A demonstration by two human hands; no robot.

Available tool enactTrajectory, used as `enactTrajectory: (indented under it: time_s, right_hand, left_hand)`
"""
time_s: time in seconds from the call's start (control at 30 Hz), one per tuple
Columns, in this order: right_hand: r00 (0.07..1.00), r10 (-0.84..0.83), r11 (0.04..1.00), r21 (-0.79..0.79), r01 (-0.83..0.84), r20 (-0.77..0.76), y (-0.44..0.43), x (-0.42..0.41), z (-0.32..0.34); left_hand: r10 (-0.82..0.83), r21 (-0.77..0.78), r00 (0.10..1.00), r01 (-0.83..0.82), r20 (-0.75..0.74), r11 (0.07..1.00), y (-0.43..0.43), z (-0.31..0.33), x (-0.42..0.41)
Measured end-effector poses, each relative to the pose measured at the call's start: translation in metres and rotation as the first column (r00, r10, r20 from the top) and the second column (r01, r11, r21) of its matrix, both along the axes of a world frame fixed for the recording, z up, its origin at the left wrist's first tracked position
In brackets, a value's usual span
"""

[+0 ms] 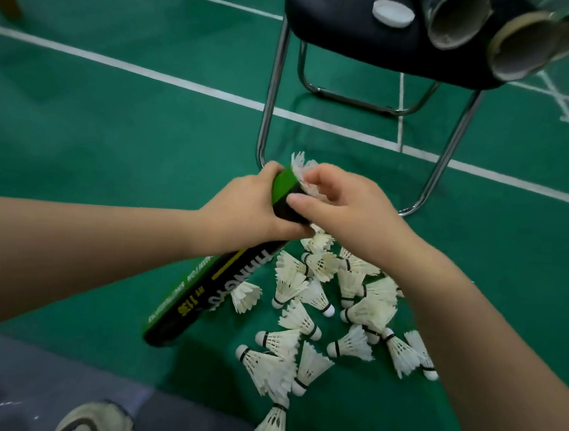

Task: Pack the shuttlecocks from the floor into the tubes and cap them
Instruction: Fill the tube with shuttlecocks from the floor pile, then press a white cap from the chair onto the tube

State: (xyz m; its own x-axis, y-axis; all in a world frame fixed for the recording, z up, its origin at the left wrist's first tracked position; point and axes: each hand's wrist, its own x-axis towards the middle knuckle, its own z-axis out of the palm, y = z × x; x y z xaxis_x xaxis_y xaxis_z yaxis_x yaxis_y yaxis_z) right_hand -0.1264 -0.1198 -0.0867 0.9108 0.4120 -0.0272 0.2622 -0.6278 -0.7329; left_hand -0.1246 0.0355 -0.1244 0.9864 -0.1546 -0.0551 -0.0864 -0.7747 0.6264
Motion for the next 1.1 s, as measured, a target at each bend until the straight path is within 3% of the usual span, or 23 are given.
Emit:
enactTrajectory:
  time_s: [0.17,0.33,0.8,0.93,1.1]
  right_hand:
    - [0.956,0.128,0.969,-0.240,-0.064,0.263,0.004,-0.015,0.040]
    - [0.929,0.176,0.923,-0.383,-0.041,0.325,0.009,-0.022,0.044]
    - [0.916,0.197,0.885,-0.465,-0.013,0.349,0.016,-0.029,0.040]
    - [0.940,0.180,0.885,-0.465,-0.027,0.288,0.019,-0.022,0.043]
    - [0.944,0.242,0.807,-0.586,-0.068,0.224,0.025,-0.006,0.053]
  left_hand:
    - [0.094,-0.285,0.996,-0.093,-0.010,0.954,-0.007,0.015,-0.012]
    - [0.134,-0.424,0.990,-0.142,-0.050,0.894,-0.012,0.017,-0.022]
    - [0.175,-0.415,0.985,-0.163,-0.009,0.895,-0.011,0.011,-0.025]
    - [0.199,-0.437,0.980,-0.177,0.005,0.882,-0.010,0.008,-0.018]
    - [0.197,-0.468,0.980,-0.176,-0.003,0.866,-0.013,0.006,-0.005]
